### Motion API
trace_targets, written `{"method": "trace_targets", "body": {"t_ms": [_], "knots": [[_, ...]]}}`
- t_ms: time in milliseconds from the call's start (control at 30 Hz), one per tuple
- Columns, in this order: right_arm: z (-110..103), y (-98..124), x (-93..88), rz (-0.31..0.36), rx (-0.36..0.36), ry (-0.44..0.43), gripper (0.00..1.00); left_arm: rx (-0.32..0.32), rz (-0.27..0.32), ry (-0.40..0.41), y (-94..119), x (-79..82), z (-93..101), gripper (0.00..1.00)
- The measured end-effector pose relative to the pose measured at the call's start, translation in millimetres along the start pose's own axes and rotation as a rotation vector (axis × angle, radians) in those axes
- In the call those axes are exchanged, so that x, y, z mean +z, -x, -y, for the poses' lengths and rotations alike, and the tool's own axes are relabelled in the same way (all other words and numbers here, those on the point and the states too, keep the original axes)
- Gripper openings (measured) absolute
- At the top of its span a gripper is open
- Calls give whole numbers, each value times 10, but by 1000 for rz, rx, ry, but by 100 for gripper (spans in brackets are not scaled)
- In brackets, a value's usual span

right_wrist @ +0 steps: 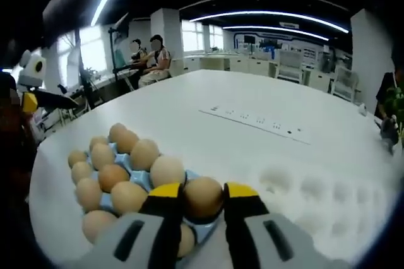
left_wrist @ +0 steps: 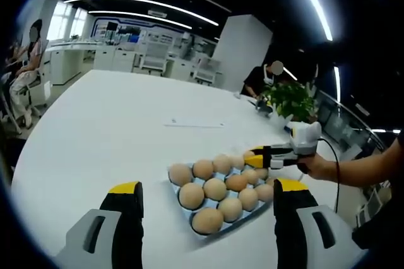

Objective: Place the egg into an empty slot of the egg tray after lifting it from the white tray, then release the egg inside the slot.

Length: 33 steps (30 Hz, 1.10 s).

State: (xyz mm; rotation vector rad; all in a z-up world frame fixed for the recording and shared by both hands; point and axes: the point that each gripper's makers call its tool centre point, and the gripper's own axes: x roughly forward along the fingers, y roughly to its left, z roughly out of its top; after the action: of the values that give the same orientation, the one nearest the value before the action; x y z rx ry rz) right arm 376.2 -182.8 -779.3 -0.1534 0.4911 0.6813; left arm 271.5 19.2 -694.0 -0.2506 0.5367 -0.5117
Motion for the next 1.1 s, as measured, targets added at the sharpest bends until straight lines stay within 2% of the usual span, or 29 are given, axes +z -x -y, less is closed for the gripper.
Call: {"method": "trace_targets", "body": {"t_ms": [167, 367, 433, 500, 533, 567, 600, 667, 700, 800, 900, 1000, 1033, 1100], "knots": [[59, 164, -26, 32, -37, -36, 24, 6, 5, 3, 72, -67, 39, 85], [78, 257, -24, 46, -33, -67, 25, 3, 4, 1, 118, -132, 125, 85], [-20, 290, 74, 114, 11, -140, 25, 0, 10, -6, 136, -121, 154, 85], [-92, 380, 230, 216, 43, -245, 28, -4, 24, -15, 161, -95, 184, 85], [-154, 447, 339, 284, 77, -282, 30, -5, 27, -26, 172, -87, 197, 86], [-189, 561, 467, 367, 81, -314, 33, -3, 32, -52, 189, -78, 208, 86], [-269, 661, 546, 417, 101, -301, 39, -1, 34, -66, 199, -78, 217, 87], [-358, 789, 604, 452, 96, -272, 52, -3, 35, -77, 218, -90, 249, 90], [-406, 843, 645, 484, 98, -243, 65, -4, 35, -78, 221, -94, 257, 90], [-523, 932, 635, 487, 101, -220, 91, -16, 35, -85, 235, -128, 317, 89], [-677, 1029, 570, 472, 130, -200, 99, -28, 39, -100, 248, -168, 395, 90], [-859, 1247, 521, 524, 161, -254, 100, -60, 146, -188, 284, -87, 561, 95], [-916, 1302, 489, 526, 183, -281, 100, -79, 162, -199, 304, -85, 628, 99], [-953, 1401, 469, 540, 183, -281, 100, -93, 170, -228, 332, -108, 694, 99]]}}
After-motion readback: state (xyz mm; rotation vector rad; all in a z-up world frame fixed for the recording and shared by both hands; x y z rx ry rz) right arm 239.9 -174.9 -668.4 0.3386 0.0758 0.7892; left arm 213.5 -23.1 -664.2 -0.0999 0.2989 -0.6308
